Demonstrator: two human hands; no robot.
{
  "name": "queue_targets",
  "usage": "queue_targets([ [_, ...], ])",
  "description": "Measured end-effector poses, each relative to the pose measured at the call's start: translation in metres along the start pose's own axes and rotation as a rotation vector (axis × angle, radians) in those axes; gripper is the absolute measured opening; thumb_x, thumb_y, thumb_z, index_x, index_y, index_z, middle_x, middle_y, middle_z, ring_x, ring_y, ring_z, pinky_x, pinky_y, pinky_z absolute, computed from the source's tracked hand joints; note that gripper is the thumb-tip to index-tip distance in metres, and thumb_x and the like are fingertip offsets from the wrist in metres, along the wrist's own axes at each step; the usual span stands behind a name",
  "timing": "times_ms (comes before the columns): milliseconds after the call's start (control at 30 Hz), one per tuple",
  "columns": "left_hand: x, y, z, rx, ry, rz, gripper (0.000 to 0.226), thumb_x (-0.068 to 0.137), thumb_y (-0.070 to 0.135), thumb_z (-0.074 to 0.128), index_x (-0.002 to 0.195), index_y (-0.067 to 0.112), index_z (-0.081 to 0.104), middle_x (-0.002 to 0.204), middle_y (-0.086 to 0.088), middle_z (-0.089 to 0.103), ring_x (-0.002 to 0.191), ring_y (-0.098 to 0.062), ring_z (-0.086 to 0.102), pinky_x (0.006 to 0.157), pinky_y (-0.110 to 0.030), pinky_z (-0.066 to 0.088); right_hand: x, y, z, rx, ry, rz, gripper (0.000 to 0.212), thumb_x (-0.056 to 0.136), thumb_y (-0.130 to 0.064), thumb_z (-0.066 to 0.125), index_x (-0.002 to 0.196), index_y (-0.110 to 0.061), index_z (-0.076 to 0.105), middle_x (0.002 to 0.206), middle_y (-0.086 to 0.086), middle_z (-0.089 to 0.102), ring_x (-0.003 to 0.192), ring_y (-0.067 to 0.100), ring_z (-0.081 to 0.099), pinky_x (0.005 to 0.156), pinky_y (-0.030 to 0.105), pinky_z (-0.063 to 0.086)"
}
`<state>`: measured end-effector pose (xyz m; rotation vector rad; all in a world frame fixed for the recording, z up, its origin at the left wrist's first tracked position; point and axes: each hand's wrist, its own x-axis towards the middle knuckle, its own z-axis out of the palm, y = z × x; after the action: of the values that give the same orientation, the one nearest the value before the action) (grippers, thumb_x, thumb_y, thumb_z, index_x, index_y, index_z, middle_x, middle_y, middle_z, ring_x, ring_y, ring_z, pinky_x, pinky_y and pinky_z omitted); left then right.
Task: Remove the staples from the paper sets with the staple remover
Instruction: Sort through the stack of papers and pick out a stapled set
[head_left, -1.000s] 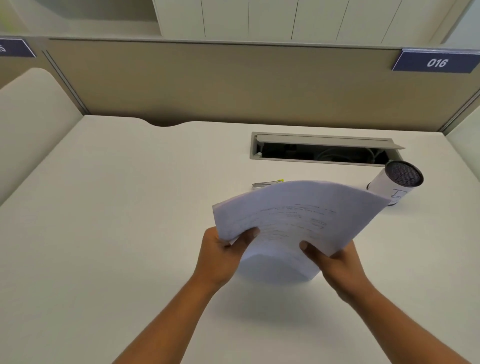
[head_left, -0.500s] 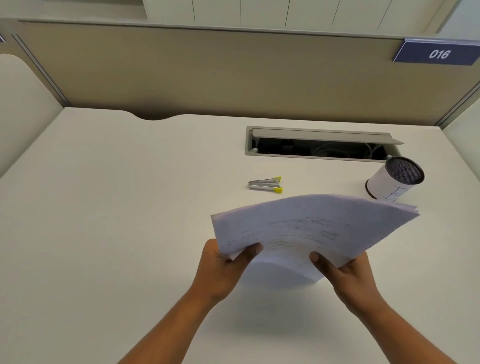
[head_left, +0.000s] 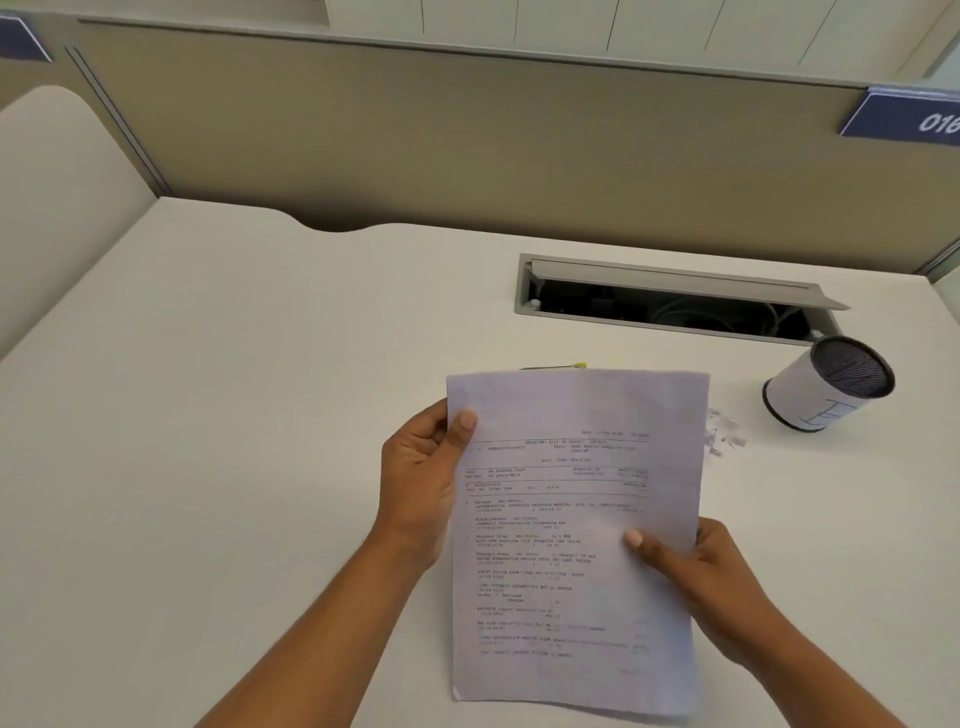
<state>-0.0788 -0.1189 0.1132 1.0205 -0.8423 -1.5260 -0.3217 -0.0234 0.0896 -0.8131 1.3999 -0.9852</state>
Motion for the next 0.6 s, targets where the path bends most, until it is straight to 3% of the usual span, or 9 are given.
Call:
queue_targets([
  [100,0.007,-0.013,-0.002,-0.016,0.062,-0.015,0.022,0.090,0.014,0.062,0.109,0.010,0.073,0.100,-0.006,0.078,0.090,-0.022,0.074,0.077,-0.038,0.062,0.003,0.009,0.002,0.029,-0.024,0.071,0.025,0.088,-0.012,0.066,0.111,-0.004,0.071,0.107,0.018,0.075,0.095,0.039,0.072,0.082,0.052,0.059],
  [233,0.017,-0.030,-0.007,0.001,0.147,-0.033,0.021,0.091,0.007,0.063,0.110,0.007,0.073,0.104,-0.008,0.077,0.097,-0.023,0.071,0.092,-0.043,0.057,0.012,0.012,0.000,-0.079,-0.014,0.088,0.030,0.088,-0.021,0.067,0.118,-0.015,0.068,0.112,0.002,0.076,0.099,0.025,0.073,0.084,0.043,0.058],
  [300,0.021,-0.036,-0.010,0.028,0.175,-0.048,0.019,0.092,0.005,0.063,0.106,0.012,0.074,0.101,-0.004,0.077,0.096,-0.021,0.070,0.092,-0.041,0.056,0.025,0.013,-0.004,-0.195,0.138,0.027,0.032,0.088,-0.029,0.069,0.119,-0.023,0.064,0.111,-0.005,0.074,0.096,0.019,0.072,0.078,0.038,0.058],
  [367,0.025,-0.043,-0.014,0.057,0.189,-0.067,0.018,0.091,0.006,0.064,0.104,0.013,0.075,0.101,-0.006,0.077,0.097,-0.024,0.070,0.089,-0.039,0.058,0.042,0.008,-0.009,-0.215,0.333,-0.026,0.031,0.089,-0.028,0.070,0.118,-0.023,0.060,0.111,0.002,0.070,0.088,0.023,0.071,0.072,0.040,0.059],
  [467,0.032,-0.055,-0.022,0.102,0.222,-0.097,0.020,0.090,0.009,0.067,0.108,0.011,0.074,0.110,-0.014,0.075,0.105,-0.035,0.068,0.095,-0.047,0.055,0.074,-0.011,-0.015,-0.338,0.487,-0.111,0.030,0.091,-0.024,0.068,0.119,-0.021,0.059,0.109,0.002,0.068,0.087,0.018,0.068,0.063,0.024,0.053],
  [600,0.039,-0.069,-0.028,0.134,0.248,-0.124,0.019,0.089,0.007,0.069,0.105,0.014,0.075,0.107,-0.011,0.075,0.104,-0.030,0.069,0.101,-0.051,0.051,0.127,-0.036,-0.016,-0.658,0.346,-0.184,0.027,0.089,-0.016,0.069,0.116,-0.016,0.065,0.112,-0.001,0.068,0.083,0.012,0.064,0.071,0.022,0.048],
])
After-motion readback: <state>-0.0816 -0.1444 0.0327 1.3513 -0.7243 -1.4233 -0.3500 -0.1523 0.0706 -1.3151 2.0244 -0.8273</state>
